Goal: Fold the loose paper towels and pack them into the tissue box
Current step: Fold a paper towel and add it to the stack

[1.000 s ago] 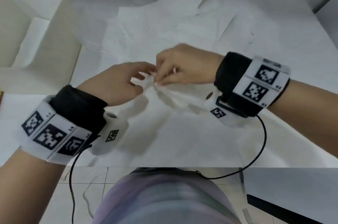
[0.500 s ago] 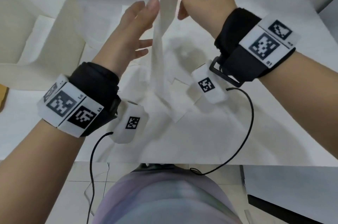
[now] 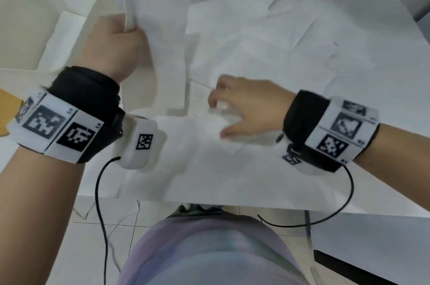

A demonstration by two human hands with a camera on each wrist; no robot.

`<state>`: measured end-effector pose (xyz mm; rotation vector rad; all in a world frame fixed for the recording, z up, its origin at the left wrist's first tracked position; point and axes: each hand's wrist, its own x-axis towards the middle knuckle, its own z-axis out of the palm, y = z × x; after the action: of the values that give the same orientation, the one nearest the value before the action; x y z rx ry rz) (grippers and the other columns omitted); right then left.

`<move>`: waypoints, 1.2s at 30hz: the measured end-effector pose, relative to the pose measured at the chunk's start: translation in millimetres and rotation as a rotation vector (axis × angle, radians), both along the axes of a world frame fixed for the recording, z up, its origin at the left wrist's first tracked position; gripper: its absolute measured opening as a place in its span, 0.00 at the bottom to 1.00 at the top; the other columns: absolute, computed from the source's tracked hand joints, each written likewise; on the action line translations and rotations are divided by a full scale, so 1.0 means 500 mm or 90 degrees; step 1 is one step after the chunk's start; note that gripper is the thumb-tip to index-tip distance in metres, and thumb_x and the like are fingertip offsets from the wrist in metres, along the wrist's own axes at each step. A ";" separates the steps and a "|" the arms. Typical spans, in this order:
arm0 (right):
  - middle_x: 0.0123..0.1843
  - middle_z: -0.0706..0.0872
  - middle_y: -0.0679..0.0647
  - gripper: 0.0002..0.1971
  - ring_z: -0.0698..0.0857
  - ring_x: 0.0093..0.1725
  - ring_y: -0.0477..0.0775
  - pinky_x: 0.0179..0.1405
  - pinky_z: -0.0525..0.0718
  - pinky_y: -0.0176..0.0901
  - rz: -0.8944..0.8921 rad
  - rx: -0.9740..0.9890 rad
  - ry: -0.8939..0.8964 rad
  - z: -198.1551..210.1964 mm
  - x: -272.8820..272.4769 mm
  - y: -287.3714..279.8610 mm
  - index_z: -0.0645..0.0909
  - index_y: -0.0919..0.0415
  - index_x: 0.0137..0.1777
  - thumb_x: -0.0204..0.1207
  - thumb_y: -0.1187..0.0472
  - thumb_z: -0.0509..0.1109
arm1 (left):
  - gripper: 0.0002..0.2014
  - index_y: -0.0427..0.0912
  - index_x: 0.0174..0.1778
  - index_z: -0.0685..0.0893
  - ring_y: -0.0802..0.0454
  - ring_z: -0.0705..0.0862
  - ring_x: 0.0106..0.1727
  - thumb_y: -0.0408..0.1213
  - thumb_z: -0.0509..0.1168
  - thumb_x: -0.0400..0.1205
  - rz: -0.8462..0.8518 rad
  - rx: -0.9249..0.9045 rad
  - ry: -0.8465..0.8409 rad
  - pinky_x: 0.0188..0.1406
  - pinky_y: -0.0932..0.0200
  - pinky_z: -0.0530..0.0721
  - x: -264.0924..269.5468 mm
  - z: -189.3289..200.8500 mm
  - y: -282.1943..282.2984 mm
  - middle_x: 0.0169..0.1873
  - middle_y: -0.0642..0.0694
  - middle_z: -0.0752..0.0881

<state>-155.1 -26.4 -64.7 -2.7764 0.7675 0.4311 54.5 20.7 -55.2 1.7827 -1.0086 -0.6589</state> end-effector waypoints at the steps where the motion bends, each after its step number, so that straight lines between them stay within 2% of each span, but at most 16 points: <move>1: 0.61 0.69 0.50 0.28 0.71 0.48 0.51 0.40 0.73 0.44 0.032 -0.015 0.075 -0.016 0.000 0.009 0.68 0.52 0.66 0.69 0.43 0.71 | 0.10 0.51 0.30 0.82 0.44 0.83 0.42 0.35 0.57 0.70 0.004 0.007 -0.002 0.46 0.47 0.82 0.005 0.001 0.005 0.33 0.51 0.83; 5: 0.61 0.69 0.52 0.23 0.66 0.47 0.52 0.36 0.68 0.43 0.066 -0.056 0.106 -0.029 0.013 0.020 0.65 0.51 0.68 0.73 0.60 0.65 | 0.12 0.54 0.35 0.83 0.40 0.85 0.47 0.36 0.56 0.67 0.024 0.036 -0.016 0.51 0.43 0.83 0.008 0.006 0.020 0.36 0.52 0.85; 8: 0.57 0.69 0.53 0.29 0.70 0.46 0.54 0.29 0.65 0.42 0.065 -0.069 0.106 -0.027 0.017 0.021 0.62 0.47 0.71 0.72 0.71 0.56 | 0.12 0.51 0.37 0.84 0.42 0.84 0.44 0.36 0.57 0.65 0.041 0.049 -0.030 0.51 0.42 0.83 0.006 0.003 0.023 0.35 0.51 0.84; 12: 0.49 0.61 0.49 0.35 0.70 0.34 0.54 0.24 0.63 0.42 0.021 -0.097 0.050 -0.001 0.017 0.004 0.52 0.37 0.78 0.77 0.70 0.51 | 0.19 0.50 0.49 0.81 0.44 0.83 0.48 0.30 0.56 0.66 0.052 0.038 -0.053 0.51 0.46 0.82 0.002 0.003 0.022 0.44 0.48 0.85; 16: 0.57 0.72 0.51 0.19 0.75 0.40 0.57 0.28 0.66 0.40 -0.035 -0.118 -0.008 0.014 0.011 -0.014 0.69 0.48 0.70 0.80 0.61 0.54 | 0.33 0.54 0.69 0.69 0.41 0.85 0.48 0.29 0.56 0.65 0.052 0.011 -0.057 0.50 0.38 0.84 -0.007 0.006 0.030 0.45 0.49 0.86; 19: 0.57 0.78 0.51 0.12 0.79 0.50 0.56 0.45 0.77 0.46 -0.114 -0.031 -0.097 0.013 0.005 -0.025 0.72 0.54 0.62 0.80 0.56 0.60 | 0.38 0.61 0.73 0.59 0.52 0.84 0.34 0.25 0.54 0.69 0.019 -0.019 -0.059 0.34 0.52 0.86 -0.023 0.014 0.033 0.54 0.41 0.85; 21: 0.52 0.81 0.55 0.14 0.79 0.43 0.55 0.50 0.80 0.50 -0.166 0.055 -0.151 0.015 0.003 -0.031 0.72 0.54 0.63 0.78 0.60 0.64 | 0.36 0.62 0.71 0.57 0.64 0.80 0.29 0.24 0.52 0.72 0.008 -0.051 -0.068 0.26 0.71 0.79 -0.029 0.013 0.031 0.67 0.39 0.78; 22: 0.50 0.81 0.56 0.15 0.78 0.39 0.52 0.49 0.81 0.48 -0.189 0.085 -0.178 0.016 0.001 -0.033 0.73 0.54 0.63 0.77 0.62 0.65 | 0.34 0.63 0.71 0.57 0.66 0.81 0.34 0.25 0.52 0.74 0.011 -0.069 -0.070 0.31 0.75 0.78 -0.031 0.012 0.030 0.70 0.38 0.76; 23: 0.49 0.82 0.55 0.13 0.77 0.36 0.48 0.47 0.80 0.45 -0.203 0.098 -0.199 0.017 -0.002 -0.036 0.75 0.55 0.61 0.77 0.63 0.66 | 0.33 0.62 0.72 0.57 0.62 0.84 0.44 0.27 0.51 0.75 0.017 -0.091 -0.070 0.43 0.72 0.81 -0.033 0.010 0.030 0.71 0.38 0.75; 25: 0.46 0.83 0.51 0.08 0.76 0.34 0.41 0.45 0.79 0.43 -0.215 0.099 -0.223 0.021 -0.011 -0.042 0.80 0.57 0.55 0.77 0.62 0.66 | 0.35 0.67 0.72 0.57 0.42 0.80 0.65 0.31 0.49 0.72 0.021 -0.116 -0.082 0.68 0.45 0.77 -0.033 0.002 0.030 0.71 0.38 0.75; 26: 0.44 0.84 0.50 0.07 0.76 0.34 0.42 0.46 0.80 0.44 -0.219 0.091 -0.229 0.024 -0.016 -0.045 0.82 0.56 0.53 0.78 0.61 0.66 | 0.36 0.72 0.70 0.57 0.36 0.76 0.68 0.32 0.48 0.70 0.019 -0.117 -0.096 0.69 0.34 0.73 -0.029 -0.005 0.031 0.71 0.39 0.75; 28: 0.41 0.82 0.48 0.08 0.77 0.37 0.48 0.51 0.82 0.50 -0.242 0.057 -0.252 0.032 -0.026 -0.049 0.84 0.54 0.54 0.79 0.59 0.64 | 0.40 0.79 0.66 0.59 0.32 0.73 0.71 0.30 0.48 0.66 0.023 -0.122 -0.131 0.68 0.28 0.70 -0.020 -0.021 0.030 0.71 0.42 0.75; 30: 0.40 0.80 0.47 0.09 0.77 0.41 0.50 0.54 0.82 0.53 -0.272 0.012 -0.303 0.040 -0.035 -0.058 0.84 0.52 0.55 0.80 0.58 0.64 | 0.39 0.72 0.67 0.65 0.38 0.76 0.70 0.26 0.47 0.67 0.013 -0.125 -0.142 0.69 0.32 0.72 -0.016 -0.019 0.021 0.70 0.49 0.76; 32: 0.40 0.82 0.47 0.08 0.79 0.41 0.50 0.54 0.82 0.53 -0.299 -0.014 -0.357 0.051 -0.044 -0.069 0.85 0.53 0.53 0.80 0.57 0.64 | 0.32 0.60 0.65 0.76 0.50 0.82 0.59 0.24 0.48 0.72 0.002 -0.105 -0.111 0.67 0.50 0.78 -0.016 -0.013 0.011 0.65 0.55 0.80; 34: 0.42 0.85 0.46 0.07 0.81 0.42 0.46 0.52 0.81 0.38 -0.315 -0.015 -0.400 0.060 -0.052 -0.082 0.86 0.52 0.50 0.79 0.56 0.66 | 0.26 0.51 0.61 0.82 0.59 0.81 0.53 0.24 0.49 0.77 0.009 -0.083 -0.111 0.60 0.66 0.78 -0.017 -0.016 0.002 0.60 0.54 0.83; 36: 0.42 0.85 0.41 0.05 0.81 0.41 0.39 0.46 0.75 0.21 -0.328 0.012 -0.454 0.070 -0.056 -0.092 0.85 0.51 0.49 0.78 0.57 0.67 | 0.24 0.49 0.60 0.84 0.59 0.78 0.56 0.24 0.50 0.78 0.015 -0.073 -0.132 0.59 0.68 0.76 -0.019 -0.017 -0.001 0.58 0.54 0.82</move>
<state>-183.2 -72.5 -29.9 -2.3035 1.1832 -0.6027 45.0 20.1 -63.7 1.7843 -1.1390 -0.3984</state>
